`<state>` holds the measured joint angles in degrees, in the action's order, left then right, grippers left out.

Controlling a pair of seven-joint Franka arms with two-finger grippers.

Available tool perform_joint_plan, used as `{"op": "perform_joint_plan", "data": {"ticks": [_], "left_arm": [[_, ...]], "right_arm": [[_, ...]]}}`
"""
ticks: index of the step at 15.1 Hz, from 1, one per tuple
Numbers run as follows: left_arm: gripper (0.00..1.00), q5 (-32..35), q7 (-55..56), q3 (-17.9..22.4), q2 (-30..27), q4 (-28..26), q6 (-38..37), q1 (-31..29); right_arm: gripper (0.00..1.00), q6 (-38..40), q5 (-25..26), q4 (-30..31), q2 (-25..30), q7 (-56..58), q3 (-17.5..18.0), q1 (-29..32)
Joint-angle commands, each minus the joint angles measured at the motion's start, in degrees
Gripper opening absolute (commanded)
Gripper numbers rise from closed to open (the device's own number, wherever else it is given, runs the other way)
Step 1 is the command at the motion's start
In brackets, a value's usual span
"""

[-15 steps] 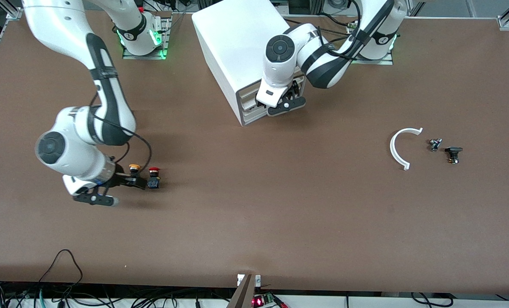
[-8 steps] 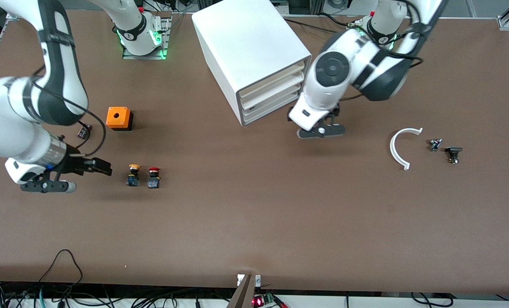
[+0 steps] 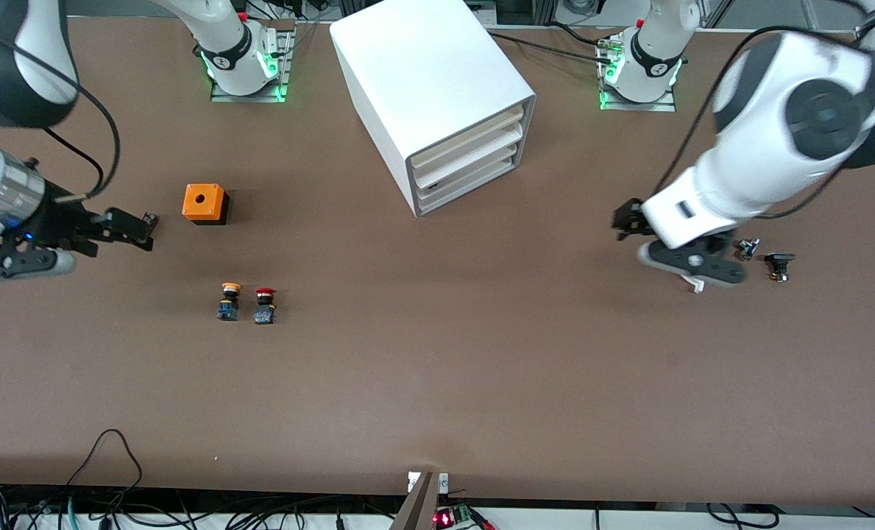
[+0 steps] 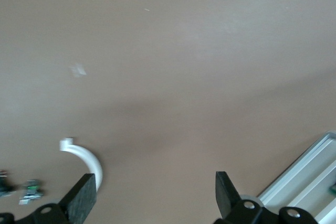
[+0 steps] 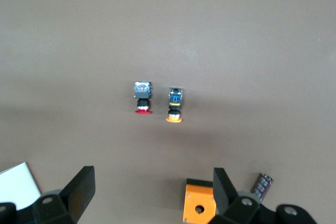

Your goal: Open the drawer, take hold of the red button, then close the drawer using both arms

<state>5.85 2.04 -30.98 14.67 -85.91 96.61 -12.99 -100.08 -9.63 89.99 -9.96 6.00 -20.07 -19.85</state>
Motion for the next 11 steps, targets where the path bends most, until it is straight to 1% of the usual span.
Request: {"op": "perform_joint_plan", "data": {"ticks": [1,2,3,4,5,6,7,8,9,11], "left_arm": [[1.0,-5.2,-5.72,10.0,-8.06,-3.03,-2.83,3.64],[1.0,-6.88,-8.16,15.98,-9.91,-4.95,-2.75,7.59],[1.0,-8.29,-10.36,20.99,-11.67,-6.1,-2.75,11.19],[1.0,-8.65,-10.91,24.35,-12.73,-6.98,-2.49,13.58],[1.0,-8.66,-10.3,26.73,-13.44,-7.69,-2.22,15.52],[1.0,-8.66,-10.39,29.37,-15.01,-9.52,-0.04,16.49],[1.0,-8.48,-10.39,30.79,-16.94,-12.85,4.59,16.68],[1.0,-8.66,-10.21,30.98,-18.18,-15.75,6.38,16.59],[1.0,-8.66,-10.12,31.06,-18.19,-16.13,5.26,16.59],[1.0,-8.66,-9.77,30.98,-16.97,-12.64,1.76,16.59]], "right_arm": [[0.99,3.39,2.94,0.36,3.8,-2.83,0.29,-0.71],[0.99,3.75,4.09,0.36,5.03,-3.62,0.47,-0.89],[0.99,4.19,5.14,0.27,5.82,-3.97,0.82,-1.41],[0.99,4.97,5.85,0.27,6.61,-4.15,1.17,-1.5],[0.99,5.24,6.12,0.27,7.4,-4.15,1.35,-1.59],[0.99,5.59,6.21,0.19,7.93,-4.24,1.52,-2.03],[0.99,6.47,6.21,0.27,8.29,-5.9,1.61,-2.12],[0.99,7.17,6.21,0.27,9.33,-9.91,1.78,-2.12],[0.99,7.44,6.21,0.36,10.13,-11.87,2.4,-2.12],[0.99,7.62,6.47,2.9,12.59,-12.59,3.28,-2.12]]}}
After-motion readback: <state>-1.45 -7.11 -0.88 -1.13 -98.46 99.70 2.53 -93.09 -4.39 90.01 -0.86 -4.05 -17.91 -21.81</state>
